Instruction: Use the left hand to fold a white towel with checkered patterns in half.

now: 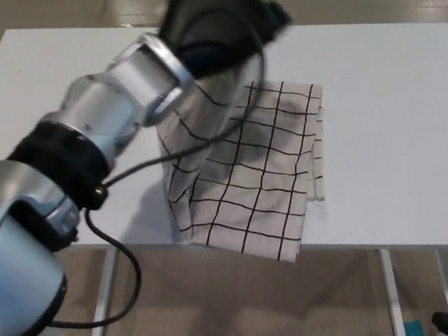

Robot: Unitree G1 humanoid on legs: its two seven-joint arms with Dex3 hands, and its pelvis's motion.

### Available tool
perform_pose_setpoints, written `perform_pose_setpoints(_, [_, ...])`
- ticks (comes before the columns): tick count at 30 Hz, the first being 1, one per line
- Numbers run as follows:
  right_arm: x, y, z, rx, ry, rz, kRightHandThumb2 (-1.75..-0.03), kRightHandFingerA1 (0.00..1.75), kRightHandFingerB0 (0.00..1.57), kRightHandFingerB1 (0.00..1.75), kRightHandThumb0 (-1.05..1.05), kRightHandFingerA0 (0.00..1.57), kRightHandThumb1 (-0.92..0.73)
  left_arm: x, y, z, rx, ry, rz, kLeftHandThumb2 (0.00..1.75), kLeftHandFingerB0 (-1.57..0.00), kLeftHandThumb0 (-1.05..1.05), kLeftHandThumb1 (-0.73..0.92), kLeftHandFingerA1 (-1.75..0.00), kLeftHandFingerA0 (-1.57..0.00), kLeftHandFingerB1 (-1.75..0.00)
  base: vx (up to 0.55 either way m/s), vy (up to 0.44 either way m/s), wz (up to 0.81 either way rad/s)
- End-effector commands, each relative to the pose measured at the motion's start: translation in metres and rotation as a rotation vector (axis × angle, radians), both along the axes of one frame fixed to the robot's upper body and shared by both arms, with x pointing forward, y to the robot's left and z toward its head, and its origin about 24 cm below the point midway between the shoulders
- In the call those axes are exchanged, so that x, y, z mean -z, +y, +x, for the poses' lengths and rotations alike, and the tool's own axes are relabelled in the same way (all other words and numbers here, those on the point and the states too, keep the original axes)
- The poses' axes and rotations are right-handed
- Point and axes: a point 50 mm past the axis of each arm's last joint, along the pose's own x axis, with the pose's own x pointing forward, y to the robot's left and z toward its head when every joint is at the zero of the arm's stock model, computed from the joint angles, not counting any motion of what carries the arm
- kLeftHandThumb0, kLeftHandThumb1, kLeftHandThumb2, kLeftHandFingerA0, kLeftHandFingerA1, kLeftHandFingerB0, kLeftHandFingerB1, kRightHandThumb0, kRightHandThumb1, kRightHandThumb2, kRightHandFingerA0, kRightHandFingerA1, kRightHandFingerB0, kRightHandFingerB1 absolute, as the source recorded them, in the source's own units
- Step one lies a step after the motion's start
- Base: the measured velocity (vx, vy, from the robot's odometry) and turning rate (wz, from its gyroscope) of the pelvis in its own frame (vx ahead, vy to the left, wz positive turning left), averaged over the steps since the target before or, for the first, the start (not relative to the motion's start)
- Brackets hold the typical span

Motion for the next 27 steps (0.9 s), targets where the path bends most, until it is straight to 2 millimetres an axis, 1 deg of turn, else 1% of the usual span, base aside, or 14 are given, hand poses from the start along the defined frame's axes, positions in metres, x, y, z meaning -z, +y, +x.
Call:
perform_pose_setpoints(1, [0.0,-0.001,-0.002,-0.027,-0.011,0.007,-0.59,0.65,0.61,0.6,-0.23,0.62,-0.59,0.023,-0.019,-0.014,0.101,0.056,0.1,0.56,-0.96,-0.35,0.46,-1.64,-0.97,-0.54,0.0,0.0,0.0])
perform_pose_setpoints(2, [0.0,-0.001,-0.002,-0.032,-0.012,0.007,-0.59,0.66,0.61,0.6,-0.23,0.63,-0.59,0.031,-0.02,-0.017,0.113,0.075,0.122,0.6,-0.94,-0.41,0.46,-1.63,-0.96,-0.55,0.0,0.0,0.0])
perform_pose_setpoints(3, [-0.001,-0.002,-0.002,-0.037,-0.013,0.007,-0.59,0.66,0.62,0.6,-0.24,0.62,-0.59,0.044,-0.02,-0.02,0.122,0.117,0.159,0.56,-1.01,-0.33,0.48,-1.71,-0.91,-0.57,0.0,0.0,0.0])
perform_pose_setpoints(5, [-0.001,-0.002,-0.002,-0.042,-0.013,0.011,-0.58,0.65,0.62,0.6,-0.24,0.62,-0.59,0.055,-0.018,-0.022,0.114,0.186,0.19,0.55,-1.06,-0.3,0.49,-1.73,-0.89,-0.61,0.0,0.0,0.0])
perform_pose_setpoints(6, [-0.001,-0.002,-0.001,-0.045,-0.012,0.008,-0.59,0.65,0.62,0.6,-0.24,0.62,-0.59,0.061,-0.018,-0.021,0.085,0.259,0.214,0.61,-0.94,-0.38,0.38,-1.56,-1.01,-0.94,0.0,0.0,0.0])
perform_pose_setpoints(7, [-0.002,-0.002,0.0,-0.045,-0.011,0.009,-0.59,0.65,0.62,0.6,-0.23,0.63,-0.59,0.065,-0.018,-0.021,0.048,0.33,0.24,0.57,-0.91,-0.36,0.48,-1.4,-0.88,-0.7,0.0,0.0,0.0])
perform_pose_setpoints(8, [-0.002,-0.002,0.0,-0.043,-0.01,0.011,-0.59,0.65,0.62,0.6,-0.23,0.63,-0.59,0.067,-0.018,-0.02,0.011,0.393,0.263,0.57,-0.91,-0.36,0.48,-1.4,-0.88,-0.7,0.0,0.0,0.0])
perform_pose_setpoints(9, [-0.002,-0.002,0.0,-0.043,-0.01,0.01,-0.59,0.66,0.62,0.6,-0.23,0.63,-0.59,0.069,-0.019,-0.019,-0.06,0.487,0.296,0.56,-0.68,-0.44,0.5,-0.71,-0.65,-0.46,0.0,0.0,0.0])
perform_pose_setpoints(10, [-0.001,-0.003,0.0,-0.042,-0.008,0.008,-0.59,0.66,0.61,0.6,-0.23,0.63,-0.59,0.074,-0.02,-0.018,-0.135,0.57,0.335,0.75,-0.42,-0.6,0.43,-0.45,-0.31,-0.46,0.0,0.0,0.0])
perform_pose_setpoints(11, [-0.001,-0.003,0.0,-0.04,-0.007,0.009,-0.59,0.66,0.61,0.6,-0.23,0.63,-0.59,0.078,-0.021,-0.018,-0.208,0.65,0.341,0.8,-0.07,-0.74,0.45,0.0,0.0,-0.21,0.0,0.0,0.0])
perform_pose_setpoints(13, [-0.002,-0.003,0.001,-0.038,-0.005,0.006,-0.59,0.66,0.61,0.6,-0.23,0.63,-0.59,0.083,-0.022,-0.02,-0.32,0.813,0.341,0.81,-0.01,-0.75,0.44,0.0,0.0,-0.14,0.0,0.0,0.0])
perform_pose_setpoints(14, [-0.002,-0.003,0.002,-0.037,-0.005,0.006,-0.59,0.66,0.6,0.59,-0.23,0.63,-0.59,0.083,-0.021,-0.021,-0.337,0.859,0.33,0.59,0.0,-0.83,0.45,0.0,0.0,-0.22,0.0,0.0,0.0])
perform_pose_setpoints(17, [-0.003,-0.002,0.003,-0.032,-0.005,0.007,-0.59,0.66,0.61,0.6,-0.23,0.64,-0.59,0.084,-0.021,-0.023,-0.359,0.937,0.321,0.62,0.0,-0.87,0.45,0.0,0.0,-0.18,0.0,0.0,0.0])
perform_pose_setpoints(27, [-0.002,-0.002,0.001,-0.043,0.001,-0.001,-0.57,0.66,0.58,0.58,-0.22,0.62,-0.58,0.075,-0.018,-0.023,-0.368,0.997,0.297,0.67,0.0,-0.95,0.47,0.0,0.0,-0.07,0.0,0.0,0.0])
